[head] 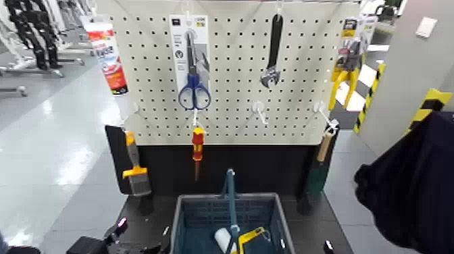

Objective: Put the yellow paint brush into the crate.

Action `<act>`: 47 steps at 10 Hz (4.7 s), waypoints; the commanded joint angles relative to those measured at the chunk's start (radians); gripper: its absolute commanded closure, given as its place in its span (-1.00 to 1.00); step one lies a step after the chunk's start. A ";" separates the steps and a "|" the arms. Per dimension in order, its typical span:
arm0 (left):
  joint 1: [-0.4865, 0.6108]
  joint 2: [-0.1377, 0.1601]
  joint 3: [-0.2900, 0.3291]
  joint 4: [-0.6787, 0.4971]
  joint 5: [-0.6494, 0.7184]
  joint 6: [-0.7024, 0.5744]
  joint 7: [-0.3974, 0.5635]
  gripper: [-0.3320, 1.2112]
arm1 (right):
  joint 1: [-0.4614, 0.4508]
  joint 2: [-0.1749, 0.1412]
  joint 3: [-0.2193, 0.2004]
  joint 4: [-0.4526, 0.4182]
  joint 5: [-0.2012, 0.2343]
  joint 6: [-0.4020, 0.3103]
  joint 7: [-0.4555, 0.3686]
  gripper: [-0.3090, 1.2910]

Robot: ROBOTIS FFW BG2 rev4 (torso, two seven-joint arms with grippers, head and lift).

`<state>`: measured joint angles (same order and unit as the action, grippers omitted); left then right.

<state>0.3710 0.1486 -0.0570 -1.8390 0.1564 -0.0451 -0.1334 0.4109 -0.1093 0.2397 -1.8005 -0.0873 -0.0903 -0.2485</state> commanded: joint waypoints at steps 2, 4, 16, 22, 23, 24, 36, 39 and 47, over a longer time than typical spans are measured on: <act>0.000 0.000 0.002 0.001 0.005 0.005 -0.005 -0.42 | 0.002 0.002 0.001 -0.002 -0.002 0.004 0.000 -0.44; -0.004 -0.003 0.011 0.017 0.023 -0.012 -0.035 -0.42 | 0.000 0.002 0.001 -0.002 -0.005 0.009 0.000 -0.44; -0.225 0.138 0.324 0.136 0.089 0.143 -0.453 -0.42 | -0.007 -0.001 0.007 -0.008 -0.011 0.054 0.015 -0.44; -0.391 0.236 0.272 0.316 0.150 0.180 -0.569 -0.41 | -0.010 0.000 0.004 -0.008 -0.014 0.060 0.025 -0.44; -0.422 0.253 0.249 0.349 0.155 0.183 -0.578 -0.41 | -0.012 0.000 0.004 -0.008 -0.014 0.058 0.026 -0.44; -0.469 0.278 0.212 0.405 0.169 0.179 -0.598 -0.41 | -0.012 0.000 0.007 -0.008 -0.017 0.060 0.028 -0.44; -0.758 0.324 -0.072 0.687 0.250 0.111 -0.657 -0.39 | -0.023 -0.001 0.013 -0.002 -0.023 0.060 0.034 -0.44; -0.773 0.321 -0.084 0.696 0.261 0.106 -0.664 0.01 | -0.024 0.000 0.013 -0.002 -0.025 0.060 0.035 -0.44; -0.751 0.310 -0.072 0.656 0.269 0.120 -0.647 0.97 | -0.021 0.000 0.012 -0.002 -0.029 0.064 0.035 -0.44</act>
<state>-0.3820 0.4596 -0.1302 -1.1780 0.4275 0.0729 -0.7802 0.3900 -0.1089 0.2515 -1.8021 -0.1166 -0.0269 -0.2132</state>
